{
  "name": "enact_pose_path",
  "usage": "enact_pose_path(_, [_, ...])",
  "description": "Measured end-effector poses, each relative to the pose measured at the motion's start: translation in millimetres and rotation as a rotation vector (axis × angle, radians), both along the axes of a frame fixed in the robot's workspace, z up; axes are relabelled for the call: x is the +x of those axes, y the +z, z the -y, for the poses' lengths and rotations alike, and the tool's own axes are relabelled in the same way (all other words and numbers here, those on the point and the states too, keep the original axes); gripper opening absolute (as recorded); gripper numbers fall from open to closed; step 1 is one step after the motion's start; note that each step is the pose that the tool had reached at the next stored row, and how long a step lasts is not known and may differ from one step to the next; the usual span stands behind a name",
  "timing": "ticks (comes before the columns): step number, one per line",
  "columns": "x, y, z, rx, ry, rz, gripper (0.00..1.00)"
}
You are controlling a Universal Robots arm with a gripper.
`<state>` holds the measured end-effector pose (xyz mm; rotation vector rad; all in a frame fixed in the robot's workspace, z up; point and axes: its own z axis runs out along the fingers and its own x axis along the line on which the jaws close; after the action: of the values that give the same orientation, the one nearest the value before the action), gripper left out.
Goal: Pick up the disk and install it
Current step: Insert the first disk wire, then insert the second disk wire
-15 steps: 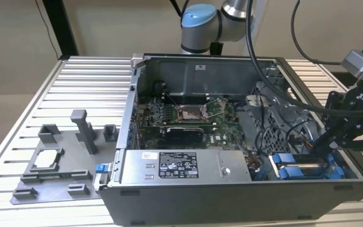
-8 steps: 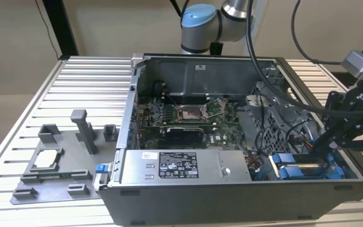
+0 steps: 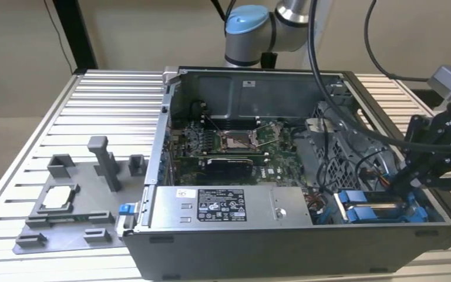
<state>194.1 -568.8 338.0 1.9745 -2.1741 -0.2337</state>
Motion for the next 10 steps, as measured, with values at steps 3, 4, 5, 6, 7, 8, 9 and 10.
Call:
enact_pose_path(3, [-0.7, -0.3, 0.1, 0.0002, -0.003, 0.0000, 0.00])
enact_pose_path(4, [-1.1, -0.5, 0.1, 0.0002, -0.005, 0.0000, 0.00])
enact_pose_path(5, [-1.2, -0.6, 0.1, 0.0001, -0.007, 0.0000, 0.00])
enact_pose_path(6, [-1.2, -0.6, 0.1, -0.0001, -0.008, 0.0001, 0.00])
enact_pose_path(7, [-1.2, -0.6, 0.1, -0.0002, -0.010, 0.0001, 0.00])
enact_pose_path(8, [-1.2, -1.0, 0.0, -0.0001, -0.013, 0.0000, 0.00])
enact_pose_path(9, [-1.3, -1.1, 0.1, -0.0001, -0.016, 0.0001, 0.00])
enact_pose_path(10, [-1.4, -1.4, 0.1, 0.0001, -0.018, 0.0000, 0.00])
